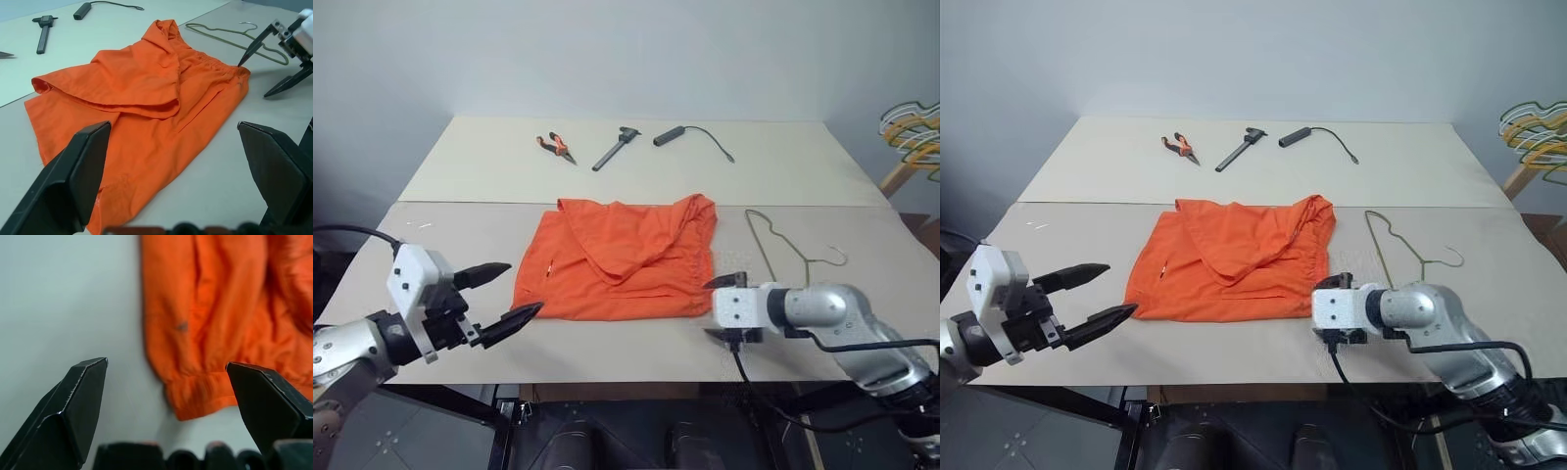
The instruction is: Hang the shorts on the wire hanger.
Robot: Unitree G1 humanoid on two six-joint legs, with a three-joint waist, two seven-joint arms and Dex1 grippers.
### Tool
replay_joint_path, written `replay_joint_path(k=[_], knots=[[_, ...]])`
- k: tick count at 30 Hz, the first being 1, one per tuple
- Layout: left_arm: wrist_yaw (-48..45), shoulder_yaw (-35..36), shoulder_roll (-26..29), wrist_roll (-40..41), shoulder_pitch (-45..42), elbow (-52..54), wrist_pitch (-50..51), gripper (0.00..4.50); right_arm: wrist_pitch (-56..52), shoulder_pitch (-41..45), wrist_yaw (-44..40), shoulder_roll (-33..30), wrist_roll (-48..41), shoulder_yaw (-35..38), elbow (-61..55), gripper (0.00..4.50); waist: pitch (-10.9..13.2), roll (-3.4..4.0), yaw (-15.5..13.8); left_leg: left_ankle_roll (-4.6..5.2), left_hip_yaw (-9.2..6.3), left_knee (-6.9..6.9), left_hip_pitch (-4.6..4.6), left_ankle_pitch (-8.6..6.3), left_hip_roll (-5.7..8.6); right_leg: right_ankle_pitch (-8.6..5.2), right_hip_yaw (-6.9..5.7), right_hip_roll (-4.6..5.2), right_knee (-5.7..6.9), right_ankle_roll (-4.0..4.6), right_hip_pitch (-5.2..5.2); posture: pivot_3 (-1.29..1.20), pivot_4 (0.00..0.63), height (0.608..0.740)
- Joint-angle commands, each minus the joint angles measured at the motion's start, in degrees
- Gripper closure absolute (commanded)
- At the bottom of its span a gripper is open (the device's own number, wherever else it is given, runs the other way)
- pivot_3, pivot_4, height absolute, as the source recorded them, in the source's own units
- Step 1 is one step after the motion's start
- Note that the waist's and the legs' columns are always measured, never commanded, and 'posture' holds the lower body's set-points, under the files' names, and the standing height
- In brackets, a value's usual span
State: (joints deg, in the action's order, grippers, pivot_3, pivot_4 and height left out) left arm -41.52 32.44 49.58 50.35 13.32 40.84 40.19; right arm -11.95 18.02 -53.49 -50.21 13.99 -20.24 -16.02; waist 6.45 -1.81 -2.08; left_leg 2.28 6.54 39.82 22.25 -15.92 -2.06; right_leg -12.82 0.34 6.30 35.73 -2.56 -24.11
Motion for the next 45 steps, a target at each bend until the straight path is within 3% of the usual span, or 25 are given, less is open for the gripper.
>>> replay_joint_path(k=[1, 14, 25, 31, 35, 45], knots=[[-0.3, 0.1, 1.0, 0.6, -1.0, 0.9, 0.0, 0.00, 1.6, 2.6, 4.8, 2.5, 7.2, -2.2, 3.9, 0.40, 0.0, -0.02, 0.4, -0.02, 0.02, 0.00, -0.06, 0.01, -0.01, -0.01, 0.02, 0.00, 0.01, 0.01, 0.03, 0.10, 0.120, 0.740], [-2.1, -1.8, 1.5, -1.4, -1.8, -0.3, -1.1, 0.00, 4.9, 2.8, 4.8, 5.0, 11.0, -2.8, 6.8, 4.48, 0.0, -0.05, 0.9, -0.10, 0.00, -0.01, -0.05, 0.06, 0.00, 0.00, 0.01, -0.01, 0.03, 0.01, 0.05, 0.09, 0.110, 0.740], [-3.8, -23.4, 11.7, -41.5, -0.4, -12.1, -24.3, 0.00, 6.3, 2.6, 2.1, 4.8, 3.4, 3.0, 1.5, 4.48, 0.0, -0.04, 1.4, -0.12, 0.14, -0.09, 0.05, 0.06, 0.00, 0.03, -0.06, -0.01, 0.00, -0.05, -0.06, 0.05, 0.096, 0.740], [-3.0, -33.3, 10.3, -52.4, -8.9, -22.8, -29.1, 0.00, 6.5, 2.7, 1.6, 5.0, 2.9, 3.6, 1.0, 4.48, 0.0, -0.02, 1.3, -0.15, 0.27, -0.09, 0.14, 0.06, -0.07, 0.08, -0.27, -0.01, 0.01, -0.12, -0.09, 0.03, 0.088, 0.740], [-2.1, -37.8, 6.6, -56.7, -14.7, -28.4, -30.4, 0.86, 6.0, 2.9, 1.8, 5.5, 2.1, 4.1, 0.7, 4.50, -0.1, 0.07, 1.3, -0.16, 0.25, -0.08, 0.12, 0.07, -0.06, 0.14, -0.32, 0.00, 0.05, -0.23, -0.03, 0.03, 0.087, 0.740], [-2.2, -43.1, 1.4, -62.9, -24.7, -41.0, -35.4, 4.18, 5.8, 2.9, 1.3, 5.2, 1.6, 4.7, -0.1, 4.50, -0.3, 0.30, 1.4, -0.20, 0.21, -0.01, 0.04, 0.13, -0.06, 0.15, -0.35, -0.01, 0.23, -0.24, 0.04, 0.01, 0.088, 0.740]])
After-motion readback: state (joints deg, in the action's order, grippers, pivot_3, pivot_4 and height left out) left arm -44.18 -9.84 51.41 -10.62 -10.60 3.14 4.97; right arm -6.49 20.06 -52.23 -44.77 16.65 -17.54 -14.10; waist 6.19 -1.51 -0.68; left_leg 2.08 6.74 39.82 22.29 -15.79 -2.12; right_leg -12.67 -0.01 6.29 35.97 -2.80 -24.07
